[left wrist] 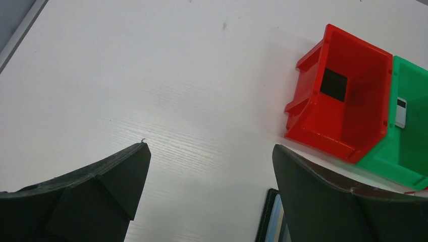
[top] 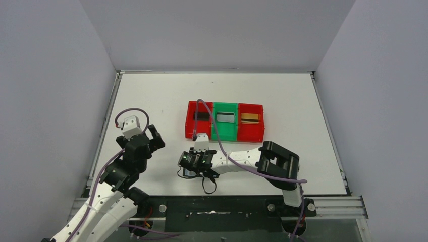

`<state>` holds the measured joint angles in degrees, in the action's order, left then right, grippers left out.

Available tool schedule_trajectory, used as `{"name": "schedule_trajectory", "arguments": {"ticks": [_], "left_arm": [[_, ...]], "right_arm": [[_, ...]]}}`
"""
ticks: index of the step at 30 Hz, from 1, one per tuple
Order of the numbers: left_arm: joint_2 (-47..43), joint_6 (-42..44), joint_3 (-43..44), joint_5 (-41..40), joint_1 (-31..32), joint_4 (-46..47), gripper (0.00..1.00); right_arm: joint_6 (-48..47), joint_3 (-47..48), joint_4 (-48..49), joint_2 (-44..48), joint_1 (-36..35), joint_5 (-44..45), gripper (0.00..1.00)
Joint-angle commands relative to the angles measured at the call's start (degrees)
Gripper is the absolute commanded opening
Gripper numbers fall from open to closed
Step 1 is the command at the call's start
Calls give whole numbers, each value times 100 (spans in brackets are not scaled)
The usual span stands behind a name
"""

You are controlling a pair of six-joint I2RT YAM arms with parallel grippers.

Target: Take the credit cards out of the card holder

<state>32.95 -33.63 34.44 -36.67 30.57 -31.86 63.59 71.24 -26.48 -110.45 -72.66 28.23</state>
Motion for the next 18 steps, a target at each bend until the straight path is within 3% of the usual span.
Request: {"name": "schedule_trajectory", "arguments": {"ticks": [1, 10, 18], "left_arm": [[18, 193, 129, 269, -42, 397, 94], [185, 264, 92, 1686, -41, 688, 97], [412, -504, -420, 4114, -42, 1494, 95]], "right_arm": [[-40, -428, 662, 557, 162, -338, 25], [304, -2248, 2997, 1397, 725, -1518, 19], [618, -3191, 4222, 1688, 990, -1934, 15]]}}
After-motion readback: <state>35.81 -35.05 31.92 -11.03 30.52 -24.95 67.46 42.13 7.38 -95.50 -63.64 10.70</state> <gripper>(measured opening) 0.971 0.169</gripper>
